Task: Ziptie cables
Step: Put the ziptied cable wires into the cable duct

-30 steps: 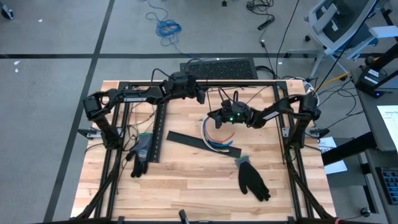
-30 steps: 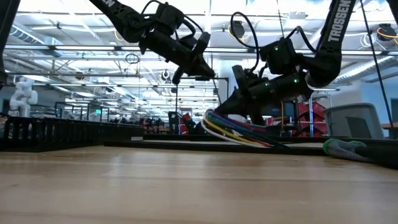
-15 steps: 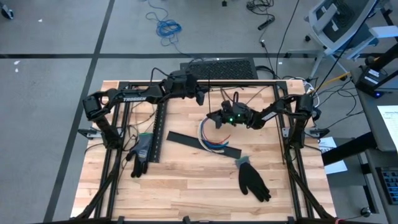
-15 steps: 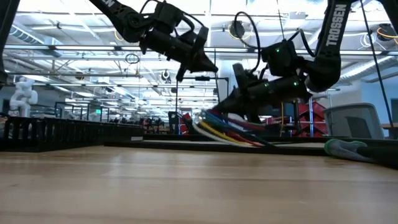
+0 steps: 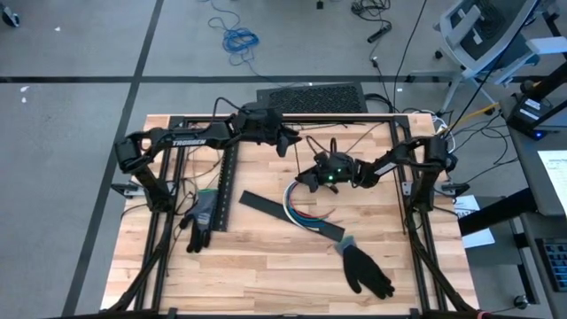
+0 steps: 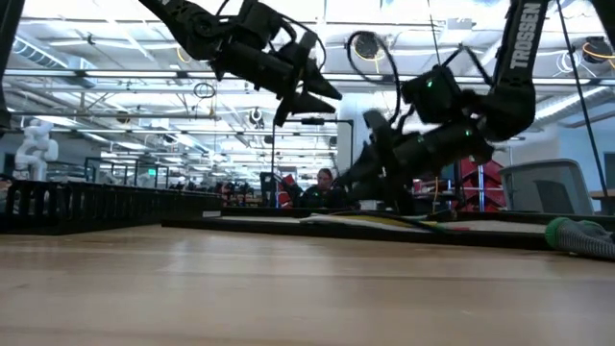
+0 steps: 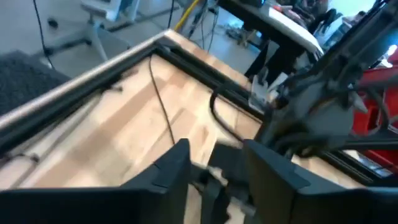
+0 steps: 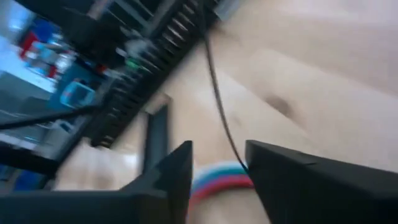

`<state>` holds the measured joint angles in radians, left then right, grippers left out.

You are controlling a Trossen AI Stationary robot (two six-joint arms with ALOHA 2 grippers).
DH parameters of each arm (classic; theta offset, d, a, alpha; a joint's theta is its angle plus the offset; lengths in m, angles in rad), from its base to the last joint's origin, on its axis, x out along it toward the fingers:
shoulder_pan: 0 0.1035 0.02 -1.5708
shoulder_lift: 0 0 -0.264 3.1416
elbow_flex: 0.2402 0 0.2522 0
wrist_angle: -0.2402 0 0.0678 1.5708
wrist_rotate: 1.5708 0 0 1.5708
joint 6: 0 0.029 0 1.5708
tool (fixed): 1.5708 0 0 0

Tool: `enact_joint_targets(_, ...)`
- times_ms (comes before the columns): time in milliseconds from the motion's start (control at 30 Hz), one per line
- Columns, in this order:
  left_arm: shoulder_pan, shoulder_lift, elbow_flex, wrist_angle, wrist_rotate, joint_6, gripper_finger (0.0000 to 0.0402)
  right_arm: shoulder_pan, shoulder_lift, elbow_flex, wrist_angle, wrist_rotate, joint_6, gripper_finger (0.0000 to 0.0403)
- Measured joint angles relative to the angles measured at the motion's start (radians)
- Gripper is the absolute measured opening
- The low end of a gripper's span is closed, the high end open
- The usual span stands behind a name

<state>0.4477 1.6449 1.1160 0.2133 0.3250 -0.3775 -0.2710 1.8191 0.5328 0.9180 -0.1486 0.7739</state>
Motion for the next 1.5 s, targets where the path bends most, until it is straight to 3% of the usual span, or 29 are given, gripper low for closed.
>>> enact_joint_targets(167,0.025,-0.099,0.0,-0.119,0.049,0.068,0.0181,-0.056,-0.15,0.004,-0.09,-0.045,-0.16,0.019)
enact_joint_targets(300,0.051,-0.212,-0.001,-0.375,0.021,0.206,0.0183,-0.154,-0.346,0.006,-0.328,-0.043,-0.259,0.02)
enact_joint_targets(433,0.039,-0.296,-0.055,-0.483,0.016,0.226,0.0183,-0.211,-0.537,0.006,-0.649,-0.071,-0.368,0.02)
enact_joint_targets(567,-0.02,-0.342,-0.17,-0.48,-0.002,0.174,0.0183,-0.151,-0.643,0.053,-1.077,-0.104,-0.536,0.0195)
enact_joint_targets(667,-0.071,-0.361,-0.267,-0.406,-0.036,0.096,0.0183,-0.074,-0.65,0.104,-1.263,-0.006,-0.629,0.0193)
enact_joint_targets(833,-0.169,-0.367,-0.378,-0.231,-0.098,-0.088,0.0183,0.01,-0.626,0.117,-1.291,0.084,-0.624,0.0193)
enact_joint_targets(1000,-0.273,-0.351,-0.41,-0.196,-0.27,-0.114,0.0183,0.04,-0.539,0.116,-1.287,0.152,-0.63,0.0192)
enact_joint_targets(1133,-0.31,-0.338,-0.41,-0.153,-0.357,-0.128,0.0183,0.04,-0.469,0.116,-1.229,0.159,-0.635,0.0192)
enact_joint_targets(1500,-0.344,-0.27,-0.409,0.01,-0.471,-0.246,0.0183,0.045,-0.313,0.117,-1.216,0.146,-0.652,0.0192)
